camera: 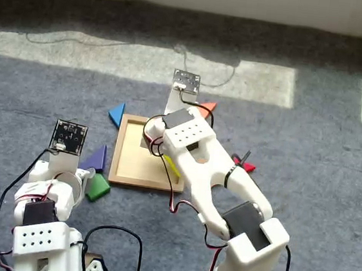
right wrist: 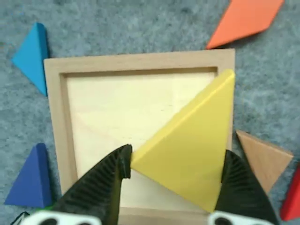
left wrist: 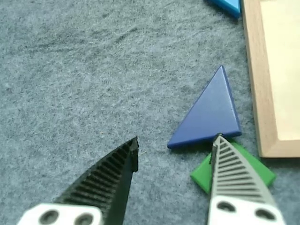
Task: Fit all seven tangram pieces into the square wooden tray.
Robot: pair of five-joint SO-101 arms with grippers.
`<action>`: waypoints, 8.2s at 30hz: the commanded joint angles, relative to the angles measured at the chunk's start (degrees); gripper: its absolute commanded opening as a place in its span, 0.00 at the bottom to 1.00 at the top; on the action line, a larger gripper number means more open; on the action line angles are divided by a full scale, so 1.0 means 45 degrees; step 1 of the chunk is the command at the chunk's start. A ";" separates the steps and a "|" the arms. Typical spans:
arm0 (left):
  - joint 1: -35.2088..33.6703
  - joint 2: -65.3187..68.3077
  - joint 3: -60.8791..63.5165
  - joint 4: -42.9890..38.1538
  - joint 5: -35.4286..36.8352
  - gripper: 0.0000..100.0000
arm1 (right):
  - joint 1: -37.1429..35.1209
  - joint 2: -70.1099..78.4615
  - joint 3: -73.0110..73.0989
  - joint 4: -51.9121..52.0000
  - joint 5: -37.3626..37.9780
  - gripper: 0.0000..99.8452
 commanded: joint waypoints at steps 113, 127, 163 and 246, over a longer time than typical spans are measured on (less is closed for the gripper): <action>0.0107 -0.0166 -0.0068 -0.0274 0.0078 0.26 | 0.0635 -0.0322 0.0635 0.3175 0.9709 0.02; 0.0107 -0.0166 -0.0068 -0.0274 0.0078 0.26 | -0.0576 -0.2764 0.0127 0.2725 0.8576 0.02; 0.0107 -0.0166 -0.0068 -0.0274 0.0078 0.26 | -0.0908 -0.2803 0.3917 -0.2882 0.8537 0.02; 0.0127 -0.0166 -0.0068 -0.0274 0.0078 0.26 | 0.4952 0.0987 -0.0342 0.1026 -0.4825 0.43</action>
